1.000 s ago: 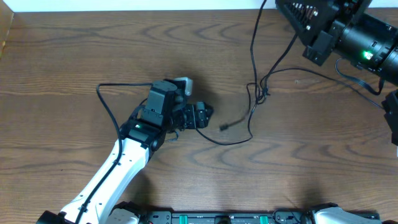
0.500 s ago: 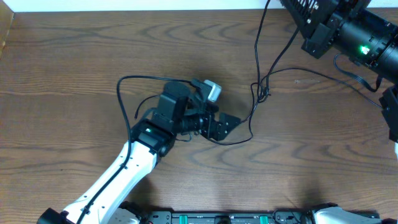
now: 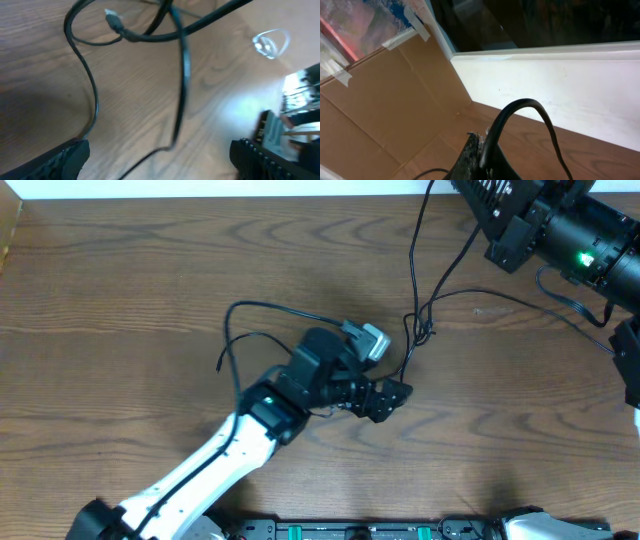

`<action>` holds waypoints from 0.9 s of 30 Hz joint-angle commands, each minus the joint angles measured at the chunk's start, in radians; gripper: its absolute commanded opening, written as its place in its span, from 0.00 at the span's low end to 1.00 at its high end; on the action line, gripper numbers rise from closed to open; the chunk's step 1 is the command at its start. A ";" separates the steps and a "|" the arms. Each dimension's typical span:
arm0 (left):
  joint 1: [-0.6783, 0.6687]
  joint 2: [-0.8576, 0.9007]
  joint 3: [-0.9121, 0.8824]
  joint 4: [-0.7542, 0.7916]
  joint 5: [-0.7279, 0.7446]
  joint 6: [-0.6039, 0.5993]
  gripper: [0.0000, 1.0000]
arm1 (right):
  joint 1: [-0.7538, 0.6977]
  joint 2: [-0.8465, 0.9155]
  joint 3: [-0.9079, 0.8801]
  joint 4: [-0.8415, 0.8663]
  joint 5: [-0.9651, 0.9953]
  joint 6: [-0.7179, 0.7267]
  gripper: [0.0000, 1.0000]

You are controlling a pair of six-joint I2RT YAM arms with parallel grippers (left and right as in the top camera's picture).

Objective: Untangle cables

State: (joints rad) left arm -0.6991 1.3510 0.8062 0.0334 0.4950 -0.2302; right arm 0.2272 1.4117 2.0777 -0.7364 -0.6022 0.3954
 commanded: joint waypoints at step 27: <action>0.190 0.220 0.000 -0.128 -0.560 -0.034 0.08 | -0.211 0.000 0.001 -0.050 -0.006 0.018 0.01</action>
State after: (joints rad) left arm -0.5652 1.5749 0.8062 -0.0566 0.0227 -0.2512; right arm 0.0483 1.4120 2.0777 -0.7891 -0.6086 0.4072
